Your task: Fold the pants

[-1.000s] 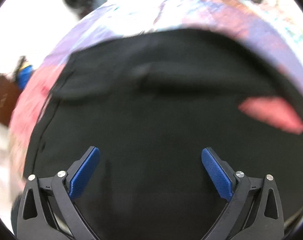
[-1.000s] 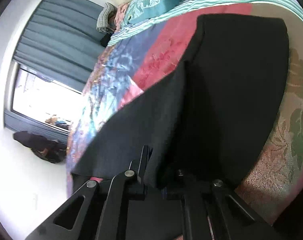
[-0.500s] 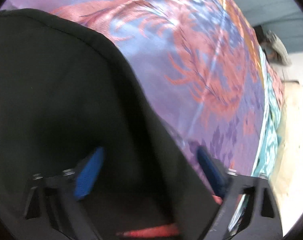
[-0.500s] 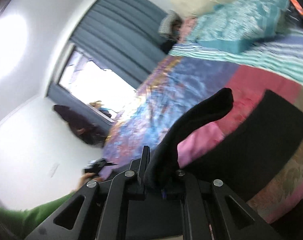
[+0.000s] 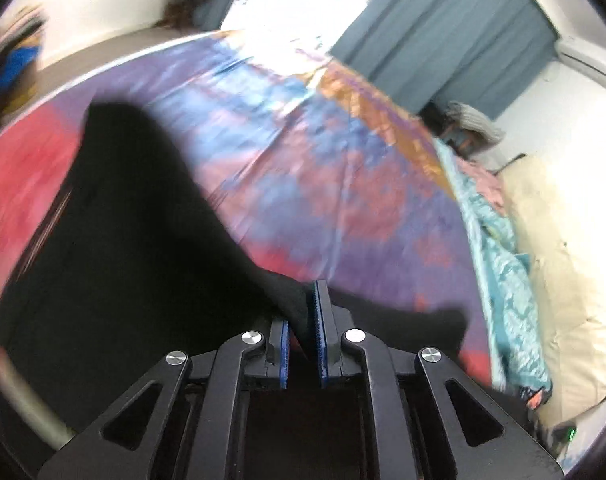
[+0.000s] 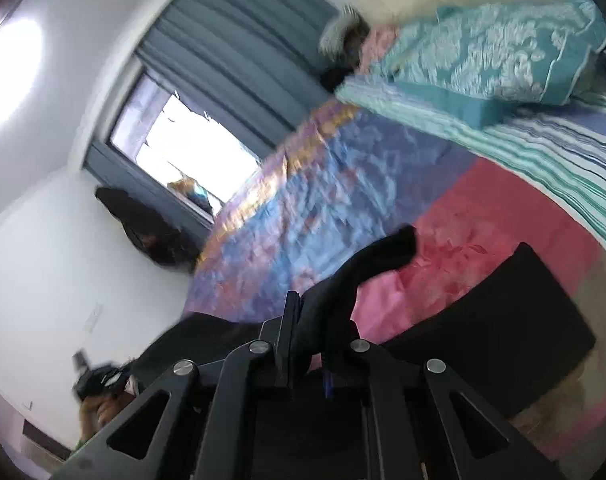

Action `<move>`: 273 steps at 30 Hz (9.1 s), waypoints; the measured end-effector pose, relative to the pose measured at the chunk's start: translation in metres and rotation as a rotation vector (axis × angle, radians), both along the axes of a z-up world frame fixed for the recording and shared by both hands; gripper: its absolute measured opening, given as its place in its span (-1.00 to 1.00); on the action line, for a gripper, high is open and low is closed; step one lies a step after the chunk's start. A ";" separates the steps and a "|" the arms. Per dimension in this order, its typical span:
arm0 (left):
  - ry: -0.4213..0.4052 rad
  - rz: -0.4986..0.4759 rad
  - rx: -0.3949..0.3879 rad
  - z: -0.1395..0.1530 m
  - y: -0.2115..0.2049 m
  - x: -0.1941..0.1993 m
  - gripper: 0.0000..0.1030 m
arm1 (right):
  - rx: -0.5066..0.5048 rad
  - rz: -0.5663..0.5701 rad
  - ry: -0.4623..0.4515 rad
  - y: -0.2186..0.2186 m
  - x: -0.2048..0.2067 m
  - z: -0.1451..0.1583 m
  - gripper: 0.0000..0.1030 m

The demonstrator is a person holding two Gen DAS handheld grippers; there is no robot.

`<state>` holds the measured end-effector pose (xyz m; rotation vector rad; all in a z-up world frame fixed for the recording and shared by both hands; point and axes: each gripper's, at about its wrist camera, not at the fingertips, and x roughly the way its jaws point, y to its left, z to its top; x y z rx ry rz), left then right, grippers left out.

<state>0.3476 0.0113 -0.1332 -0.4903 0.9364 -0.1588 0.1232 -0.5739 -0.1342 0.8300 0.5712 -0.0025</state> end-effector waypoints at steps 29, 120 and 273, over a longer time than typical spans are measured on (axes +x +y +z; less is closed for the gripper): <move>0.094 0.328 -0.040 -0.090 0.126 -0.040 0.48 | -0.127 0.016 0.458 -0.030 -0.003 -0.078 -0.80; 0.140 0.020 0.524 -0.101 0.031 0.057 0.73 | -0.567 0.239 0.423 0.185 0.052 -0.118 1.00; 0.114 -0.140 0.781 -0.077 -0.022 -0.066 0.97 | -0.319 0.172 0.494 -0.102 0.013 -0.094 0.47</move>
